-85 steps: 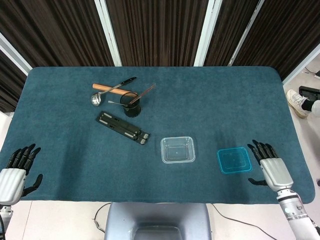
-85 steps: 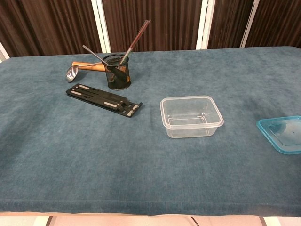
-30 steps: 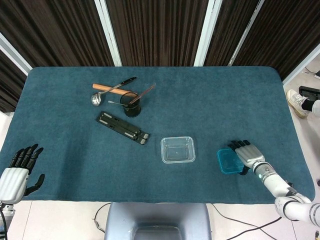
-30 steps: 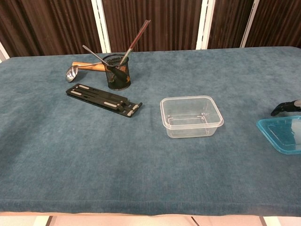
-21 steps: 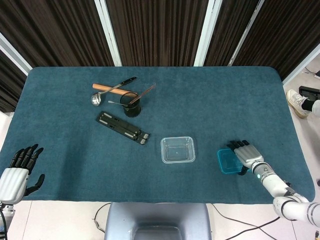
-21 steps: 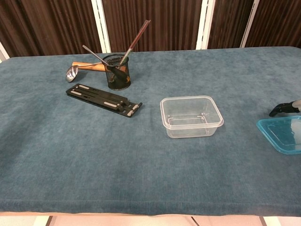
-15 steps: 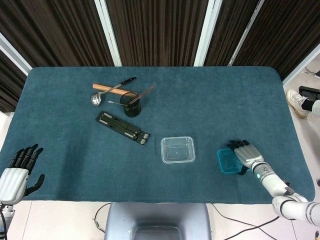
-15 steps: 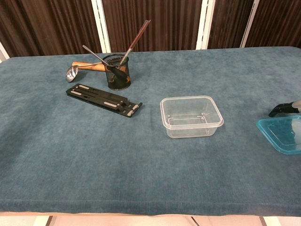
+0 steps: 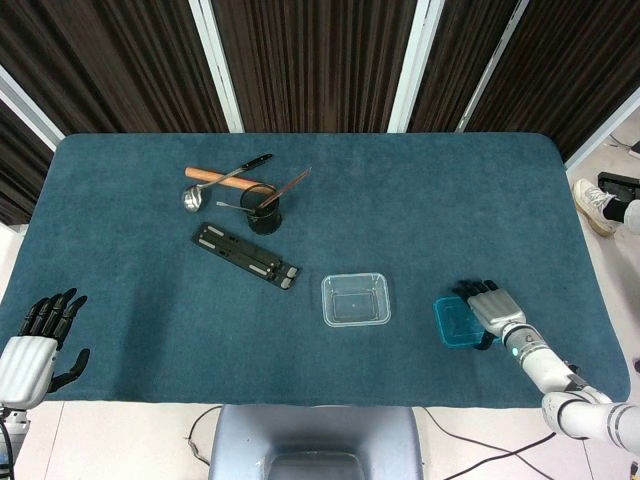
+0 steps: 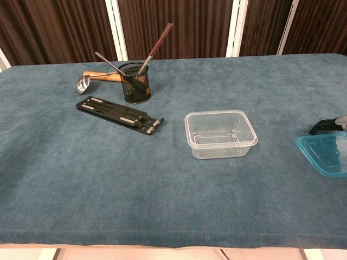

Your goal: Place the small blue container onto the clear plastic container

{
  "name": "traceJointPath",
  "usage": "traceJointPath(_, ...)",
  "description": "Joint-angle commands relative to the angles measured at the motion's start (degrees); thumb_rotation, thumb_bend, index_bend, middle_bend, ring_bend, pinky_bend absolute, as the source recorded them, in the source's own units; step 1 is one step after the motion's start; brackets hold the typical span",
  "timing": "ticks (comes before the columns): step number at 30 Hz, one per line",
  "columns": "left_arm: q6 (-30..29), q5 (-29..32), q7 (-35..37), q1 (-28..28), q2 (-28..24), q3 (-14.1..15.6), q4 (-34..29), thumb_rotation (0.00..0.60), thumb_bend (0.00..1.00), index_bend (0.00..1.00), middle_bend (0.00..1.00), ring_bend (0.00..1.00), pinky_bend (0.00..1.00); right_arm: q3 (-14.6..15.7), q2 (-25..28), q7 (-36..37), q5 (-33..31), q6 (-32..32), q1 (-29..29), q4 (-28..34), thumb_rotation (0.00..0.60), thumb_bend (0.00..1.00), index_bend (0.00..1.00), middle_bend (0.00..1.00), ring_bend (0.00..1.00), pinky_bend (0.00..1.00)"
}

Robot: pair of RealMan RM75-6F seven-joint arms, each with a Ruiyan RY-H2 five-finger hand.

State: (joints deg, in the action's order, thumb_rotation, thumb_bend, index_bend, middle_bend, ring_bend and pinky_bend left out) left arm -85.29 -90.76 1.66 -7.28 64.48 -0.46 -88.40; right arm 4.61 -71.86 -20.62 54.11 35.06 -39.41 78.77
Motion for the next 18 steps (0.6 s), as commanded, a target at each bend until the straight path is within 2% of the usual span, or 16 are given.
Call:
traceJointPath(1,0.0,0.0,0.1,0.0,0.0,0.0,0.0,0.600,0.41,0.00,0.00,0.00,0.08,0.1,-0.1,-0.1,-0.2,0.1,-0.1,0.1,0.600,0.11,0.17,0.00,0.00,0.03)
traceJointPath(12,-0.1,-0.2,0.2,0.0,0.0,0.1,0.1,0.600,0.41,0.00,0.00,0.00,0.08,0.6,0.0,-1.3,-1.1,1.4,-0.3,0.9,0.600,0.11,0.31,0.07,0.00,0.09)
traceJointPath(18,-0.3,-0.3,0.4,0.0,0.0,0.1,0.1,0.600,0.41,0.00,0.00,0.00,0.08,0.8,-0.3,-1.9,-1.8,1.6,-0.5,1.0,0.600,0.11,0.32,0.08,0.00,0.10)
